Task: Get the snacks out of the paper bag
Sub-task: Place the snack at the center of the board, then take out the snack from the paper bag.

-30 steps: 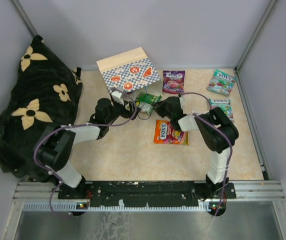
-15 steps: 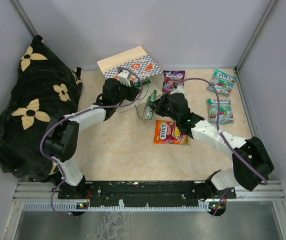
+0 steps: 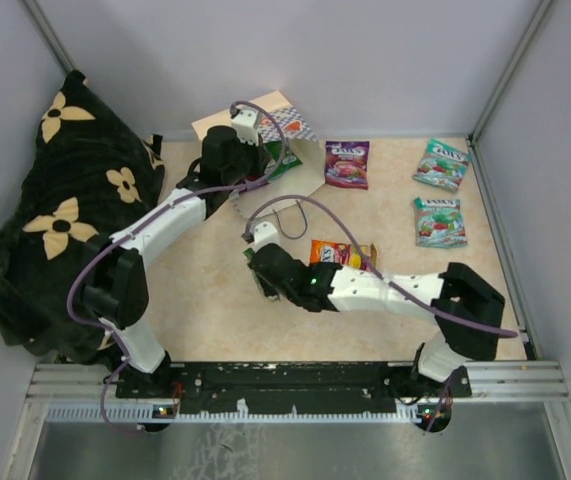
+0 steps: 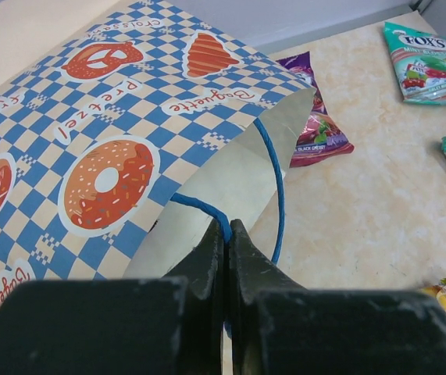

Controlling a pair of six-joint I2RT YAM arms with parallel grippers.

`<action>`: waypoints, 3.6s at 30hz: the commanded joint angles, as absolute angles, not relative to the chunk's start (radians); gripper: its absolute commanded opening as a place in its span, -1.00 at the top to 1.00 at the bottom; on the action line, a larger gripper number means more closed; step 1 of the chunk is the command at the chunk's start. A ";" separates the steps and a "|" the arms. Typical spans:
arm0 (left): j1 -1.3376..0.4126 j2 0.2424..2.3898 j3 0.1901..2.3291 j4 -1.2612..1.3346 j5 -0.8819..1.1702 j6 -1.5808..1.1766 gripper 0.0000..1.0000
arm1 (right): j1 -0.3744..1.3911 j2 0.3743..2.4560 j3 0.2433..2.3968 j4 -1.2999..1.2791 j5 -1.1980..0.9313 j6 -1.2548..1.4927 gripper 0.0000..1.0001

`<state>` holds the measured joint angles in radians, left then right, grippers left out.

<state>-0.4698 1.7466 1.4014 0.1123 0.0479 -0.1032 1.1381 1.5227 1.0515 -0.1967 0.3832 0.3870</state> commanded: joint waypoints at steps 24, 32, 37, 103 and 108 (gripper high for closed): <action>-0.438 1.733 1.421 0.037 0.007 -0.067 1.00 | 0.743 1.569 0.654 0.514 -0.228 0.674 -0.62; -0.435 1.709 1.437 0.012 0.000 -0.119 1.00 | 0.595 1.462 0.628 0.933 -0.127 1.050 -0.98; -0.436 1.725 1.452 -0.013 0.018 -0.152 1.00 | 0.557 1.713 0.705 1.158 0.058 1.448 -0.82; -0.398 1.787 1.553 -0.061 0.011 -0.137 1.00 | 0.533 1.465 0.723 0.436 -0.588 0.749 1.00; -0.397 1.787 1.551 -0.063 0.021 -0.140 1.00 | 0.671 1.425 0.936 0.231 -0.552 0.631 1.00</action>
